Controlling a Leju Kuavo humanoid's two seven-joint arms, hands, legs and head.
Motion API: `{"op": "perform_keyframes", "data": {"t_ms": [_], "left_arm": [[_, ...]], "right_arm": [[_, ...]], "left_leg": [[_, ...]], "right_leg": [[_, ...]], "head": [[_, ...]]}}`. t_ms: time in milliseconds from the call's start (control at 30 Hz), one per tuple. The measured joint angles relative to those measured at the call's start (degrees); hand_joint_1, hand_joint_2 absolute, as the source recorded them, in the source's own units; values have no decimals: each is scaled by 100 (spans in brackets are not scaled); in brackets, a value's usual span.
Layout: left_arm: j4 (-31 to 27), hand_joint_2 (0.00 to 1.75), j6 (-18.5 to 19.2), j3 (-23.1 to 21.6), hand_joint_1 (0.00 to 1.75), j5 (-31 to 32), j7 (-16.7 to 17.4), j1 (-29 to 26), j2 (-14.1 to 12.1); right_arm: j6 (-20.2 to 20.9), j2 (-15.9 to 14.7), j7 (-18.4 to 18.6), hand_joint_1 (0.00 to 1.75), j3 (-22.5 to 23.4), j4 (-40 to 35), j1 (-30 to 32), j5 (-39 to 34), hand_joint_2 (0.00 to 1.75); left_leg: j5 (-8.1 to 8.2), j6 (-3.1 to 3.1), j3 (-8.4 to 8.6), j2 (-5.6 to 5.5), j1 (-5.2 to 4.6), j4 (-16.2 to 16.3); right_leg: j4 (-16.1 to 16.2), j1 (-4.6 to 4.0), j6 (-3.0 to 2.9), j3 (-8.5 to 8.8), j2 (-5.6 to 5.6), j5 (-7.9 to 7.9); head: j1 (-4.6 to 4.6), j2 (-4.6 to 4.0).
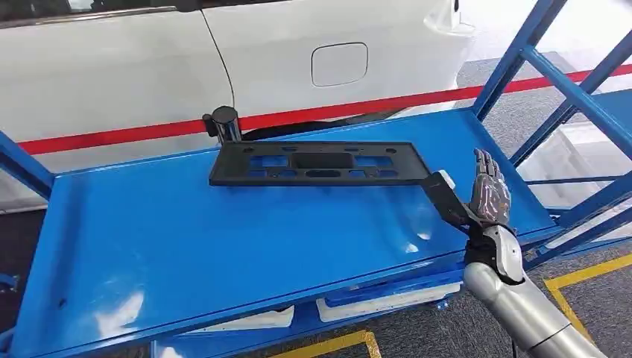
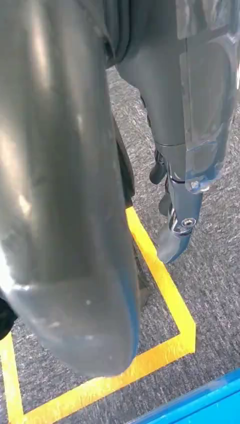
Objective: Take the parts from the cabinet and place them on the table.
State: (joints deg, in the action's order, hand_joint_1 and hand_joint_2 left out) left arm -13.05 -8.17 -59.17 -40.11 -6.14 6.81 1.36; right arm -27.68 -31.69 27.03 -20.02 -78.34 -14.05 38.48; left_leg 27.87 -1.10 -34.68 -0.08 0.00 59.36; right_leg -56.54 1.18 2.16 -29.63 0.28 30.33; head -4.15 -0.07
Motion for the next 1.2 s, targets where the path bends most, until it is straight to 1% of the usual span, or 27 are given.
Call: {"op": "perform_keyframes", "data": {"t_ms": [67,100,167,267,567,867,1100,1200], "left_arm": [[0,0,0,0,0,0,9,0,0],[0,0,0,0,0,0,9,0,2],[0,0,0,0,0,0,13,2,2],[0,0,0,0,0,0,15,3,7],[0,0,4,-2,0,2,17,4,7],[0,0,20,-4,0,37,22,6,11],[-2,0,20,-7,0,39,22,8,26],[0,0,20,-9,0,46,9,8,26]], "right_arm": [[220,-9,99,0,-18,-4,-43,378,175],[422,-13,177,0,-52,-11,-73,750,175],[695,-26,256,0,-124,-63,-135,1250,175],[902,-28,295,0,-221,-109,-220,1589,175],[1039,-55,295,0,-455,-166,-339,1760,175],[1421,-92,267,0,-697,-271,-517,2077,175],[1498,-109,254,0,-850,-328,-621,2086,175],[1541,-105,173,0,-885,-332,-656,1900,175]], "left_leg": [[0,0,0,14,0,0],[0,0,1,22,0,0],[0,0,2,39,0,0],[0,0,5,48,0,0],[1,0,7,61,0,0],[1,0,10,70,0,0],[1,0,11,62,0,0],[1,0,9,57,0,0]], "right_leg": [[0,0,0,0,2,0],[-1,0,0,0,6,-1],[-1,-1,0,-1,11,-1],[-1,-1,0,-1,14,-1],[0,-1,1,-2,26,-3],[-1,-1,-1,-3,34,-5],[-1,-1,-1,-2,33,-5],[-1,-1,-1,-1,31,-5]], "head": [[-7,0],[-5,0],[2,0],[4,0],[2,0],[7,0],[4,0],[7,0]]}}
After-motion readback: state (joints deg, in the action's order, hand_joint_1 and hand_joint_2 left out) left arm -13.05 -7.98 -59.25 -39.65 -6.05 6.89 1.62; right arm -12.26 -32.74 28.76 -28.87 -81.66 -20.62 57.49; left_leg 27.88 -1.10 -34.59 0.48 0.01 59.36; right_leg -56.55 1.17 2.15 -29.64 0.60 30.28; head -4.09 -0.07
